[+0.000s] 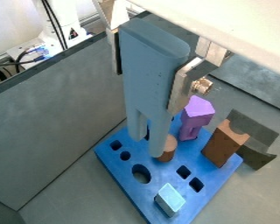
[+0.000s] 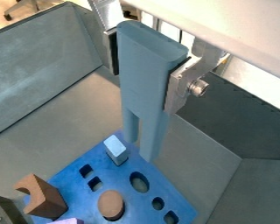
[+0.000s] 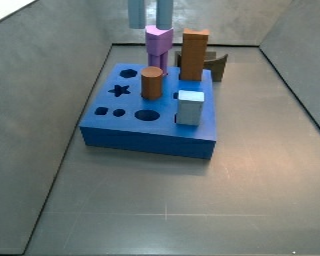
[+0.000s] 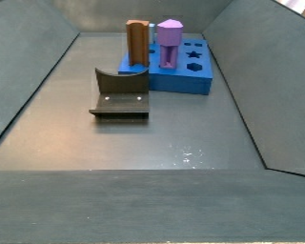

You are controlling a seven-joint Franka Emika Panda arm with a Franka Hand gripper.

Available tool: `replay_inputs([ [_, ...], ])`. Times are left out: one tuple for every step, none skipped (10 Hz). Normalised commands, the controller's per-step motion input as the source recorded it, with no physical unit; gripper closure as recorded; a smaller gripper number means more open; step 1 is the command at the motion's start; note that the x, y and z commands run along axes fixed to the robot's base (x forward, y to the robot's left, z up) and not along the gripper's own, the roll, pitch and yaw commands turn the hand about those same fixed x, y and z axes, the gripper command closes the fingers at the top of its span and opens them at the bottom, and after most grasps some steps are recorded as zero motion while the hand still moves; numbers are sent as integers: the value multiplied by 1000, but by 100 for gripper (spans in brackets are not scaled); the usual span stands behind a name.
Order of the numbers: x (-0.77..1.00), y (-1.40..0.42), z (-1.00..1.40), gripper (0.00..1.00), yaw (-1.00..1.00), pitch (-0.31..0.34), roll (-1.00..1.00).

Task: Pick up the square-circle object. Move up. Rotate the square-circle object. Move to above the board. Insert the square-circle object.
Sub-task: Insert the square-circle object.

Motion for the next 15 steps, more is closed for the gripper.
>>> replay_inputs([
  [-663, 17, -251, 100, -197, -386, -74],
  [-660, 40, -429, 100, -214, -396, -140],
  [-600, 209, -360, 100, -149, -387, -224],
  [-523, 286, -291, 100, -91, -371, -299],
  [-506, 177, -320, 100, -151, -254, -369],
  [-249, 100, -466, 100, -220, -241, -263],
  [46, 106, -617, 100, -474, 6, -123],
  [0, 131, -726, 100, -529, 106, -86],
  [-23, 91, -737, 100, -231, 123, 0],
  [-83, 0, -571, 100, 0, 200, 166],
  [-69, 0, -586, 100, 0, 189, 140],
  [-174, 0, -486, 100, 0, 0, 0],
  [-203, 3, -477, 100, 51, -3, -9],
  [-214, 29, -454, 100, 14, -14, -26],
  [-311, 9, -446, 100, 69, -113, -70],
])
